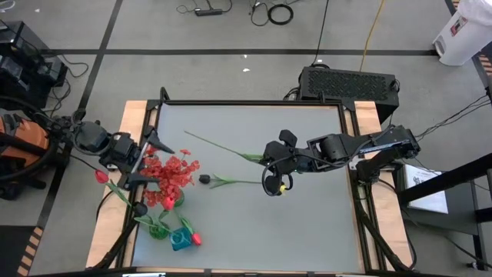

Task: Sort flowers into vase by color
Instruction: Put the right black flower into the blue vase

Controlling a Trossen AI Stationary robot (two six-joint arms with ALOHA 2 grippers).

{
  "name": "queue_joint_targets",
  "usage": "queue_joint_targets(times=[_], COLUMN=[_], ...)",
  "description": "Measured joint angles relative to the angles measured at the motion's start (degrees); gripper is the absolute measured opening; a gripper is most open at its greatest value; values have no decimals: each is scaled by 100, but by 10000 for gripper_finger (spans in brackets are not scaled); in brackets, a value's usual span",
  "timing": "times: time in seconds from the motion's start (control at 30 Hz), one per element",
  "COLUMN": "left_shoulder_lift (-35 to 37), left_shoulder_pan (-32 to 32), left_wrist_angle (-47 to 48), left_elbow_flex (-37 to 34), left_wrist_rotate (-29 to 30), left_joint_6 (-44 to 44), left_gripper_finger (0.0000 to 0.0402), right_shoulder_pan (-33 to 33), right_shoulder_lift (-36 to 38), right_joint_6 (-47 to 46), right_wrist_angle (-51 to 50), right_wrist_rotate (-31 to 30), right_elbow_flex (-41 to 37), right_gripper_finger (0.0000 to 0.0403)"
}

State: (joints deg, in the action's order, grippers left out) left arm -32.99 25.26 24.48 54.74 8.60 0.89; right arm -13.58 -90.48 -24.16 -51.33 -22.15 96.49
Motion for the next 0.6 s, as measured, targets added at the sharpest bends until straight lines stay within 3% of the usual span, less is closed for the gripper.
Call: queue_joint_targets(times=[0.27,0.6], left_shoulder_lift=[-231,-657], left_shoulder_pan=[-1,-1], left_wrist_angle=[18,-114], left_elbow_flex=[0,4], left_wrist_rotate=[1574,1653], left_joint_6=[-294,-456], left_gripper_finger=[397,397], right_shoulder_pan=[0,0], right_shoulder_lift=[0,0], right_joint_6=[0,0], right_wrist_angle=[-119,-223], right_wrist_rotate=[0,0], right_elbow_flex=[0,0], right_gripper_finger=[0,0])
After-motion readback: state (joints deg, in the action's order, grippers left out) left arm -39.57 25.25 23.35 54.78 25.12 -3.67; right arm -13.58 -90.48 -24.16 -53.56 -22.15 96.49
